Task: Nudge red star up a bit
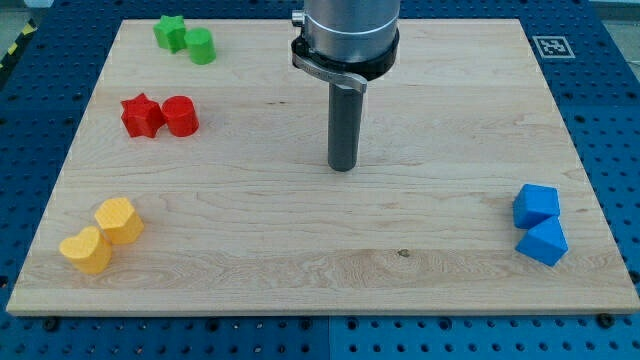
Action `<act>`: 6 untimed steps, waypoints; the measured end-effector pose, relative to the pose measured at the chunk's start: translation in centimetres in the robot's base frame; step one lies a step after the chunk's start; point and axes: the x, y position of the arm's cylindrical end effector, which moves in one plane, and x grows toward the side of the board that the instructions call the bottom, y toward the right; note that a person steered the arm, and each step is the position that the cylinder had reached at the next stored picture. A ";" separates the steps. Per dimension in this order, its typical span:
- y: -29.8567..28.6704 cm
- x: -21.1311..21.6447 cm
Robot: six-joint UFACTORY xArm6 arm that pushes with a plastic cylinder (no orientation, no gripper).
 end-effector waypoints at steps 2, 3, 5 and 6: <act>-0.3 0.0; -0.4 0.0; -7.9 0.3; -16.4 0.3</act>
